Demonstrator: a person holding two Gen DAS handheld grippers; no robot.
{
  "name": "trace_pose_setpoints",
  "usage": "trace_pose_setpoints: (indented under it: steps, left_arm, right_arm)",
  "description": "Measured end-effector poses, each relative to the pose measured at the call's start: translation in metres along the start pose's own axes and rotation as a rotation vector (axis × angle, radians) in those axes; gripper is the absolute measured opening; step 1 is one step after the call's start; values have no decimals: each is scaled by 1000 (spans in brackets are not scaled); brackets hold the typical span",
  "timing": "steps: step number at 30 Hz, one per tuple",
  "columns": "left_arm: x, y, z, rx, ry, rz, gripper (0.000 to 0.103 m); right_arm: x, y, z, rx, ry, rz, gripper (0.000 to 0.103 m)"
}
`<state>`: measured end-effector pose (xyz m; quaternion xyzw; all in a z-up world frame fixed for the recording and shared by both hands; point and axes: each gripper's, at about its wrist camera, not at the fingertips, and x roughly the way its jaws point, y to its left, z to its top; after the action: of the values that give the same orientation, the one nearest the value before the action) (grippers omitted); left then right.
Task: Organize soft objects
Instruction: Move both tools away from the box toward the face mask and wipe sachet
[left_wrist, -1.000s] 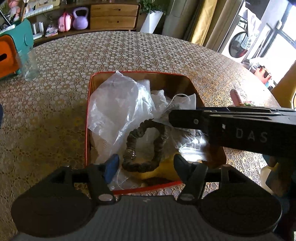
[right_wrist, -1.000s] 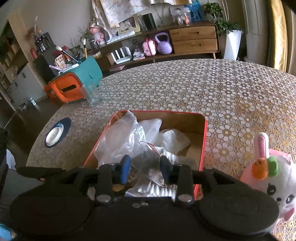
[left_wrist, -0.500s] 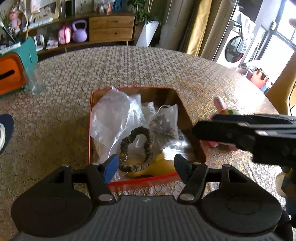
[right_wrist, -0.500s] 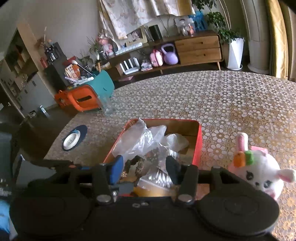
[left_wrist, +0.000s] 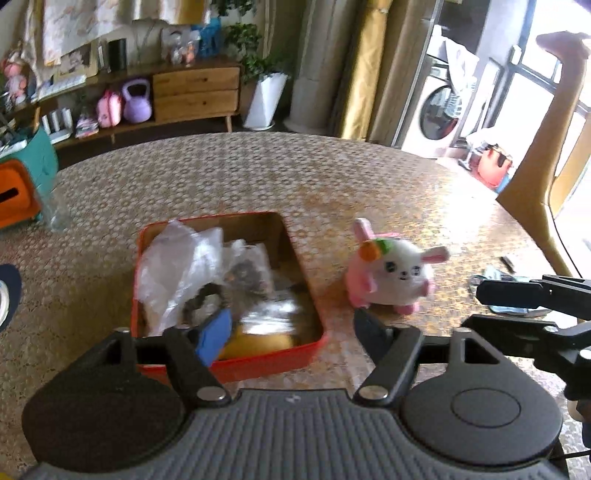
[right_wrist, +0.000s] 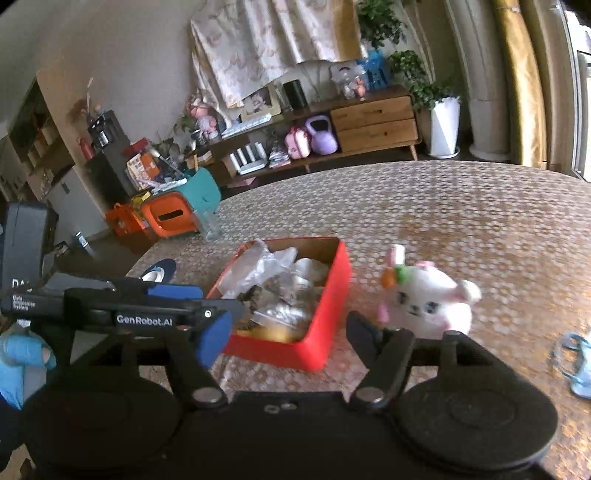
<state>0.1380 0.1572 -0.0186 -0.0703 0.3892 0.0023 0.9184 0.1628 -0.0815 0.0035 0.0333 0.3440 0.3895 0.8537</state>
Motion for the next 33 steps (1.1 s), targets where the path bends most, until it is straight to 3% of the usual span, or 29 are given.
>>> trace_pose_setpoints:
  steps: [9,19,27,29,31,33]
  left_arm:
    - [7,-64,0,40,5,-62,78]
    - [29,-158,4,106,21,-162,83]
    - [64,-225,7,132,27,-242,86]
    - [77,-241,7,144,45,-266,88]
    - [89,-257,5,173,57,-277,101]
    - [100,-271,1,208,62,-282,101]
  right_arm:
    - [-57,-52,-16,66,-59,-70,81]
    - [-121,-135,-19,123,-97,-231,88]
    - [-149,-211,-17,197,-102,-350,93]
    - [-151,-228,-18,229,-100,-369,93]
    - [-150,-245,-18,249,-96,-391,93]
    - [-148,-262,-20,278,-91,-415,93]
